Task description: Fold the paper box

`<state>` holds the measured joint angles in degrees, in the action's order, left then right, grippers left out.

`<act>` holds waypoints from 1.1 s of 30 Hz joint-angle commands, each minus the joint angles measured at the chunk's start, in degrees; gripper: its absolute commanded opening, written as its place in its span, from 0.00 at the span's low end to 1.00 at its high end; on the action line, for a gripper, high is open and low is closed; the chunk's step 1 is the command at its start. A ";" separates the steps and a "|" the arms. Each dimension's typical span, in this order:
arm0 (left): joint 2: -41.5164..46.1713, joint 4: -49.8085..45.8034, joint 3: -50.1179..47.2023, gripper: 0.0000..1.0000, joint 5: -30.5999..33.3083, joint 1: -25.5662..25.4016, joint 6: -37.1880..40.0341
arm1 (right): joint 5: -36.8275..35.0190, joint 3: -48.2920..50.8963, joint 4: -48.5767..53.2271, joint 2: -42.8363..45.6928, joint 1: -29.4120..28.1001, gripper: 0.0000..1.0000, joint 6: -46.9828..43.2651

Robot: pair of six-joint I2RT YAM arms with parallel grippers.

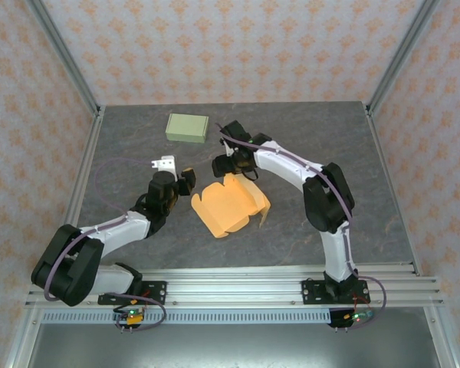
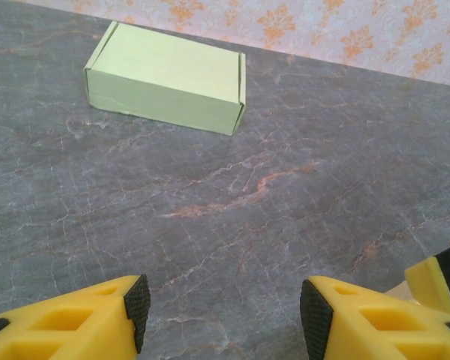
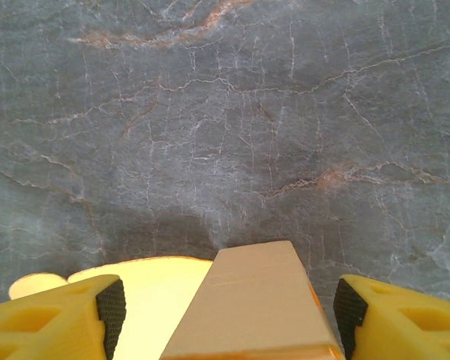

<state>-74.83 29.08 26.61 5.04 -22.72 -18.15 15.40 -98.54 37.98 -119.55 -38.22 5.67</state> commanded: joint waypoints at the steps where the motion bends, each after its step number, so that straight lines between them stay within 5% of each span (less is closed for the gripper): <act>1: 1.08 -0.17 -1.16 0.58 1.94 0.68 -0.48 | -0.53 -2.62 3.26 -1.65 -0.18 0.70 -2.65; 29: 0.07 0.20 -1.03 0.60 1.39 0.84 -1.75 | -4.94 -8.07 19.49 -6.60 -1.33 0.43 -17.41; 33: 0.12 0.10 -1.03 0.60 1.63 0.84 -1.86 | -8.10 -9.08 19.54 -5.36 -1.38 0.62 -15.87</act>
<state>-74.52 28.97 25.02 6.07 -22.33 -19.46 10.59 -106.10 54.28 -126.61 -39.35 -10.35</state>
